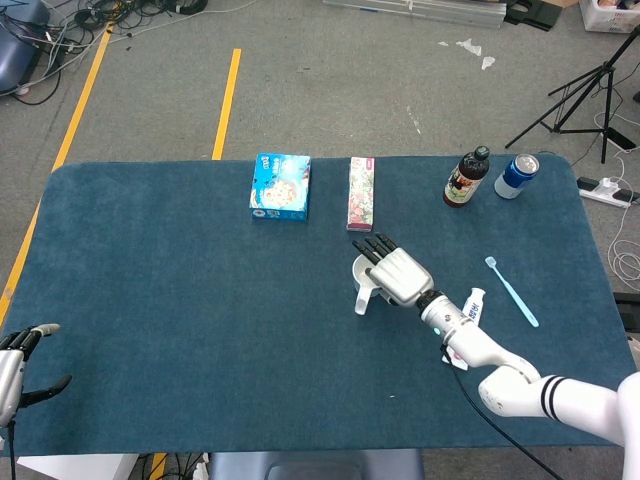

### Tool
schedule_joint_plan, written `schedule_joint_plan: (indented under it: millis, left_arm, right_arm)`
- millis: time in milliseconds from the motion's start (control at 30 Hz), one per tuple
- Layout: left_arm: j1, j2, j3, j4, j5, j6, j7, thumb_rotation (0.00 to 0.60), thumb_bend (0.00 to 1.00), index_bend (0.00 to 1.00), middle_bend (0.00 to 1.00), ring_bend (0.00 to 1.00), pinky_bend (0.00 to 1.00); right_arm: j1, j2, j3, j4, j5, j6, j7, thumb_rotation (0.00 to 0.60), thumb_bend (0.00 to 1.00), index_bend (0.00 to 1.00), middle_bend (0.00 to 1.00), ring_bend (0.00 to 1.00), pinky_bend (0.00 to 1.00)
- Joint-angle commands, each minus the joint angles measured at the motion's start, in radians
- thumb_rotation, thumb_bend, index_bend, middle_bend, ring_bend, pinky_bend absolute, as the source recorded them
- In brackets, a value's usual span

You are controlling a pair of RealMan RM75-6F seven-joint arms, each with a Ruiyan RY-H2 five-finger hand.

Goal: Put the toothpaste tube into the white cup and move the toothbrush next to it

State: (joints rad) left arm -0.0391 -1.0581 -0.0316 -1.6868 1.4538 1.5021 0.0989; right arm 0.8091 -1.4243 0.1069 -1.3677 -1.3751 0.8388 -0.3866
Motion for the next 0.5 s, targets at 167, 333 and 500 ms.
schedule_joint_plan:
  millis: [167,333,500]
  left_arm:
    - [-0.004,-0.001,-0.003,-0.002,-0.005,-0.006,0.007,0.600,0.10,0.28,0.34,0.35,0.45]
    - [-0.004,-0.004,-0.002,-0.002,-0.006,-0.008,0.016,0.600,0.10,0.28,0.34,0.35,0.45]
    - [-0.002,-0.008,0.001,-0.001,-0.004,-0.006,0.024,0.600,0.10,0.28,0.34,0.35,0.45]
  right_arm:
    - [-0.048,0.054,-0.034,-0.047,-0.051,0.077,0.029,0.600,0.32,0.67,0.00,0.00,0.07]
    - [-0.094,0.112,-0.066,-0.097,-0.088,0.135,0.058,0.600,0.32,0.67,0.00,0.00,0.07]
    - [-0.149,0.165,-0.105,-0.125,-0.127,0.193,0.099,0.600,0.32,0.67,0.00,0.00,0.07]
